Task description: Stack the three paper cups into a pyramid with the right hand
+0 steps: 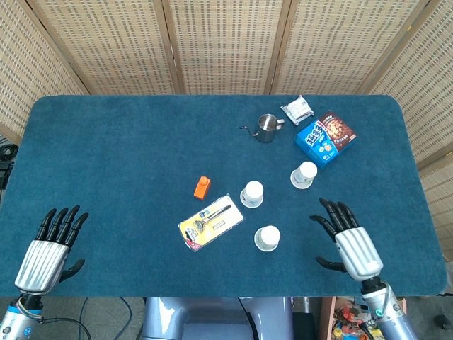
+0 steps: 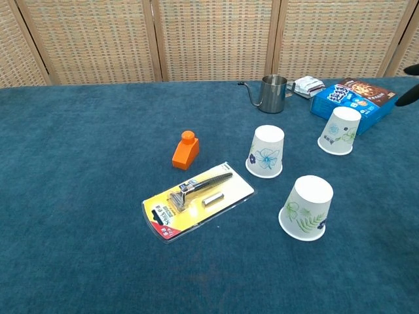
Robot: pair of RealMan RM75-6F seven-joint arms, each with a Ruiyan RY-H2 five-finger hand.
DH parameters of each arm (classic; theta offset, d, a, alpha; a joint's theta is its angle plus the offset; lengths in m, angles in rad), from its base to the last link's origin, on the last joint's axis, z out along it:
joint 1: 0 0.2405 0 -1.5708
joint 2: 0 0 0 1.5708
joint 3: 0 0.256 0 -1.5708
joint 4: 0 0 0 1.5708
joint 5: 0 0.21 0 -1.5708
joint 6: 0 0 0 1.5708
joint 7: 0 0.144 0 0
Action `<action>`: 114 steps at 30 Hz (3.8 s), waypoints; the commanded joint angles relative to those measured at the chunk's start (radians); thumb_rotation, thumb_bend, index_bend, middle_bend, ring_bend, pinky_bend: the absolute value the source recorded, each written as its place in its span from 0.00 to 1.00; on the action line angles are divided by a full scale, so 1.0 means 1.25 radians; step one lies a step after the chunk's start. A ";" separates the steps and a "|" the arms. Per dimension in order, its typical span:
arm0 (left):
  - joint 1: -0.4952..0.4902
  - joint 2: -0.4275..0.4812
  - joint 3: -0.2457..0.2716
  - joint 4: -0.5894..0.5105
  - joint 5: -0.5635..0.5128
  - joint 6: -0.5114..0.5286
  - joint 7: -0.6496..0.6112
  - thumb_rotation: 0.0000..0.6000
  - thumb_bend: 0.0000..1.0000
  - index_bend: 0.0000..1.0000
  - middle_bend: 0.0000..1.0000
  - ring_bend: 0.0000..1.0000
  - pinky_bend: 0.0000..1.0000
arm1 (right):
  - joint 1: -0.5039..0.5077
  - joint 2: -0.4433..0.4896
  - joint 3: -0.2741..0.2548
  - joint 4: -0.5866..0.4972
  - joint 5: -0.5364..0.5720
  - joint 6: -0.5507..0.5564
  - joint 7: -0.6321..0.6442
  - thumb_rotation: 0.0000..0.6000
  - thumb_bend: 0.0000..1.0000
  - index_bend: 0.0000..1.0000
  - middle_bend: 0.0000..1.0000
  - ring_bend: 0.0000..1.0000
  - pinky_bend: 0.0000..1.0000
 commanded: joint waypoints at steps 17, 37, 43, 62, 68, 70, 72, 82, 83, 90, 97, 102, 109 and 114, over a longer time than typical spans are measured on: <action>-0.004 -0.003 -0.001 0.003 -0.007 -0.009 -0.001 1.00 0.20 0.00 0.00 0.00 0.00 | 0.098 -0.114 0.041 -0.010 0.146 -0.161 -0.136 1.00 0.06 0.25 0.00 0.00 0.00; -0.006 -0.005 -0.001 0.006 -0.013 -0.013 0.000 1.00 0.20 0.00 0.00 0.00 0.00 | 0.158 -0.197 0.061 0.047 0.254 -0.219 -0.190 1.00 0.06 0.30 0.00 0.00 0.00; -0.006 -0.005 -0.002 0.007 -0.015 -0.013 -0.001 1.00 0.20 0.00 0.00 0.00 0.00 | 0.172 -0.220 0.066 0.077 0.274 -0.226 -0.198 1.00 0.06 0.32 0.00 0.00 0.00; -0.010 -0.007 -0.002 0.009 -0.019 -0.018 -0.002 1.00 0.20 0.00 0.00 0.00 0.00 | 0.191 -0.253 0.063 0.108 0.291 -0.214 -0.192 1.00 0.06 0.52 0.00 0.00 0.00; -0.009 -0.006 -0.002 0.009 -0.019 -0.016 -0.003 1.00 0.20 0.00 0.00 0.00 0.00 | 0.205 -0.234 0.078 0.076 0.301 -0.209 -0.220 1.00 0.06 0.53 0.00 0.00 0.00; -0.009 -0.006 -0.002 0.008 -0.019 -0.014 -0.004 1.00 0.20 0.00 0.00 0.00 0.00 | 0.212 -0.224 0.088 0.065 0.309 -0.208 -0.233 1.00 0.06 0.53 0.00 0.00 0.00; -0.008 -0.006 -0.001 0.008 -0.018 -0.014 -0.003 1.00 0.20 0.00 0.00 0.00 0.00 | 0.219 -0.215 0.098 0.058 0.320 -0.210 -0.243 1.00 0.06 0.53 0.00 0.00 0.00; -0.007 -0.004 -0.002 0.008 -0.018 -0.008 -0.006 1.00 0.20 0.00 0.00 0.00 0.00 | 0.244 -0.170 0.151 0.072 0.393 -0.221 -0.246 1.00 0.06 0.53 0.00 0.00 0.00; -0.007 -0.004 -0.002 0.008 -0.018 -0.009 -0.006 1.00 0.20 0.00 0.00 0.00 0.00 | 0.248 -0.163 0.157 0.079 0.406 -0.226 -0.243 1.00 0.06 0.53 0.00 0.00 0.00; -0.007 -0.007 0.001 0.006 -0.013 -0.011 0.005 1.00 0.20 0.00 0.00 0.00 0.00 | 0.283 -0.154 0.188 0.139 0.477 -0.272 -0.220 1.00 0.06 0.53 0.00 0.00 0.00; -0.007 -0.011 0.002 0.007 -0.014 -0.014 0.011 1.00 0.20 0.00 0.00 0.00 0.00 | 0.319 -0.179 0.200 0.185 0.510 -0.295 -0.202 1.00 0.06 0.53 0.00 0.00 0.00; -0.009 -0.012 0.001 0.009 -0.019 -0.018 0.012 1.00 0.20 0.00 0.00 0.00 0.00 | 0.345 -0.198 0.207 0.214 0.535 -0.312 -0.203 1.00 0.06 0.53 0.00 0.00 0.00; -0.014 -0.017 -0.001 0.014 -0.031 -0.033 0.014 1.00 0.20 0.00 0.00 0.00 0.00 | 0.376 -0.224 0.215 0.261 0.563 -0.325 -0.199 1.00 0.06 0.53 0.00 0.00 0.00; -0.017 -0.020 -0.003 0.015 -0.036 -0.037 0.017 1.00 0.20 0.00 0.00 0.00 0.00 | 0.396 -0.243 0.211 0.303 0.580 -0.348 -0.190 1.00 0.06 0.53 0.00 0.00 0.00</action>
